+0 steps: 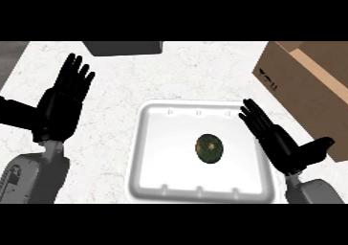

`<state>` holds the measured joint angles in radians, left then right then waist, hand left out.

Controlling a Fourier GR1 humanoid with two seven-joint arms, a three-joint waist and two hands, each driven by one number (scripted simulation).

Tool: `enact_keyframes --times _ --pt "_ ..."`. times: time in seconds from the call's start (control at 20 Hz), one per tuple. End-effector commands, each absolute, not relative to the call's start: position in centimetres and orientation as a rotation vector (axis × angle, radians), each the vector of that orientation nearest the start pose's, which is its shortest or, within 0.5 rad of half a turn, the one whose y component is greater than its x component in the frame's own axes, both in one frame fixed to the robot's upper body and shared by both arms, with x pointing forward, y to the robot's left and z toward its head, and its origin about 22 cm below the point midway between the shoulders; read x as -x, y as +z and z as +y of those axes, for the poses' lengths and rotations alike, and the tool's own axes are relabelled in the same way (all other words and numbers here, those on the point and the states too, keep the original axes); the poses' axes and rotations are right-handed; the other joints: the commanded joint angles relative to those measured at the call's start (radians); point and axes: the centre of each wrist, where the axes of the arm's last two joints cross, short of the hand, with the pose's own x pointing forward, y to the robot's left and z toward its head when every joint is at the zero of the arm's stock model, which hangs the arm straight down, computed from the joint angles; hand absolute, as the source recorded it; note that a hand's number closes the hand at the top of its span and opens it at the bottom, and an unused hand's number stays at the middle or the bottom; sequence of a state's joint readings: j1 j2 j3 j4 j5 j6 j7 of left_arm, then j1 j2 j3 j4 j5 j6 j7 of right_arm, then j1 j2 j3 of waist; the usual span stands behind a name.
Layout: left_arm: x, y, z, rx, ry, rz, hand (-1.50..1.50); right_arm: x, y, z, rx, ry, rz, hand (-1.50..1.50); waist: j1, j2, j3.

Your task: Pick the squash from the tray and place it in the cardboard box

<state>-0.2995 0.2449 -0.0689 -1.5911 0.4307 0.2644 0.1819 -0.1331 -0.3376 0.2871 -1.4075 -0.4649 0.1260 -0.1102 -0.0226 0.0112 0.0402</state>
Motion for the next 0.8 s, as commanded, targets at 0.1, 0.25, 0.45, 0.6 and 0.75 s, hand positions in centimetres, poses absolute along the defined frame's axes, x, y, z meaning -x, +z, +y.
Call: enact_keyframes --times 0.1,0.25,0.45,0.6,0.75 --pt "-30.3 9.6 24.4 -0.008 -0.168 -1.699 0.00 -29.8 8.0 -25.3 -0.377 0.344 -1.836 -1.50 0.010 -0.017 -0.040" --pt "-30.1 10.6 25.7 -0.136 -0.435 -1.759 0.00 -31.5 16.7 -26.4 -0.352 0.511 -2.144 -1.50 0.014 -0.031 -0.040" --pt "-28.7 7.8 26.1 -0.081 -0.538 -1.738 0.00 -32.0 16.4 -31.4 -0.046 0.788 -2.060 -1.50 0.033 -0.008 -0.040" --pt "-28.9 7.7 27.7 -0.104 -0.535 -1.745 0.00 -31.5 14.5 -31.3 -0.054 0.969 -2.136 -1.50 0.030 -0.007 -0.039" --pt "-29.4 7.5 25.5 -0.093 -0.533 -1.764 0.00 -32.6 16.1 -30.5 -0.006 1.173 -2.177 -1.50 0.035 -0.006 -0.040"
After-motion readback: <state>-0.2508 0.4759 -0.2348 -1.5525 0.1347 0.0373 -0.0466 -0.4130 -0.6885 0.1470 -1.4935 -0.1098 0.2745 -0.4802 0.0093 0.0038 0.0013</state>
